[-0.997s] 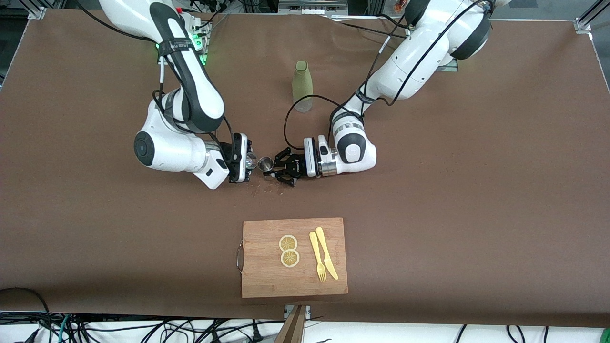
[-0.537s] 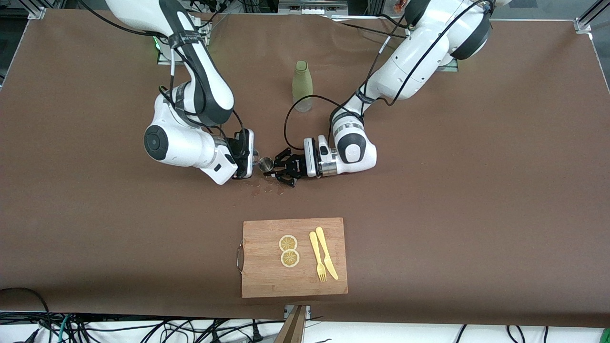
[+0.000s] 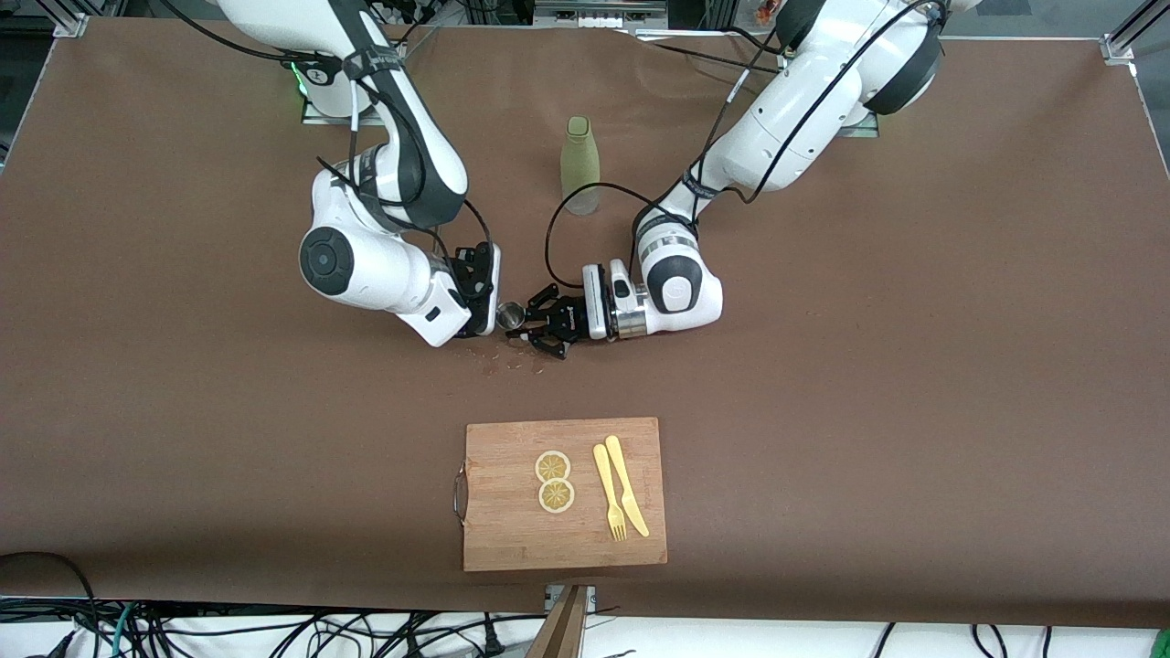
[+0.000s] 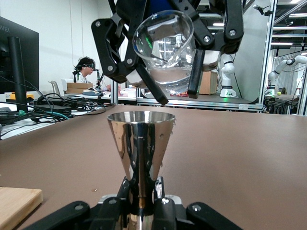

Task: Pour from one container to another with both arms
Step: 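Tilt the glass cup with the right gripper, pouring into the jigger, then tilt the glass cup upright and move both grippers apart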

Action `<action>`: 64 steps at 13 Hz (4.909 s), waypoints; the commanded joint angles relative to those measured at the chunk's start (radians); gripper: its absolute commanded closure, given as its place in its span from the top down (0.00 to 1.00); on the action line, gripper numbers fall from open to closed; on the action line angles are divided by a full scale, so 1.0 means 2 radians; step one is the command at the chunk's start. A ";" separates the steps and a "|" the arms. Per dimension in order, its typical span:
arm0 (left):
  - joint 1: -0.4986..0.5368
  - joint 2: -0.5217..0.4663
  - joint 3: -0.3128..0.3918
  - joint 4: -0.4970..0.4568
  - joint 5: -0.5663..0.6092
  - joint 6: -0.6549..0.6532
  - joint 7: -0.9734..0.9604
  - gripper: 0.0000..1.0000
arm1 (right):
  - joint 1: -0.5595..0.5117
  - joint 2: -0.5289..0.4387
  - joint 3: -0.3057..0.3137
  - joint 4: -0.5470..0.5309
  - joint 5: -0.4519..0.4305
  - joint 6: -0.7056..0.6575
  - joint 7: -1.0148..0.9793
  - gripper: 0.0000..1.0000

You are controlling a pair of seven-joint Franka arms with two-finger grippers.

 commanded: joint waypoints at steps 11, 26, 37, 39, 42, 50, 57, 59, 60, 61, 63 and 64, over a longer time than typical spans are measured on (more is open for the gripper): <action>-0.007 0.007 0.000 0.014 -0.023 0.014 0.031 0.00 | 0.024 0.009 -0.004 0.030 -0.071 -0.001 0.060 0.31; -0.007 0.006 0.000 0.014 -0.023 0.014 0.031 0.00 | 0.028 0.022 -0.004 0.050 -0.097 -0.006 0.077 0.31; -0.003 -0.010 0.000 0.005 -0.021 0.015 0.029 0.00 | -0.003 -0.003 -0.004 0.048 -0.027 -0.006 0.081 0.31; 0.008 -0.024 0.001 -0.012 -0.018 0.014 0.029 0.00 | -0.015 -0.013 -0.003 0.047 -0.023 -0.017 0.081 0.31; 0.033 -0.061 0.001 -0.059 -0.013 0.012 0.032 0.00 | -0.050 -0.027 0.011 0.041 -0.022 -0.029 0.080 0.31; 0.121 -0.099 0.002 -0.138 0.114 -0.058 0.031 0.00 | -0.200 -0.046 0.100 0.043 0.031 -0.065 0.074 0.31; 0.214 -0.153 0.092 -0.225 0.302 -0.236 0.027 0.00 | -0.312 -0.027 0.164 0.044 0.077 -0.086 -0.020 0.31; 0.220 -0.162 0.155 -0.221 0.368 -0.314 0.023 0.00 | -0.342 -0.012 0.178 0.044 0.077 -0.092 -0.070 0.31; 0.223 -0.162 0.184 -0.216 0.393 -0.347 0.029 0.00 | -0.359 -0.004 0.188 0.045 0.076 -0.092 -0.102 0.31; 0.224 -0.161 0.211 -0.211 0.413 -0.371 0.037 0.00 | -0.370 0.005 0.192 0.045 0.077 -0.093 -0.136 0.31; 0.239 -0.151 0.244 -0.203 0.453 -0.410 0.076 0.00 | -0.385 0.022 0.192 0.045 0.078 -0.097 -0.201 0.31; 0.250 -0.144 0.255 -0.197 0.473 -0.427 0.093 0.00 | -0.395 0.035 0.193 0.044 0.080 -0.102 -0.240 0.31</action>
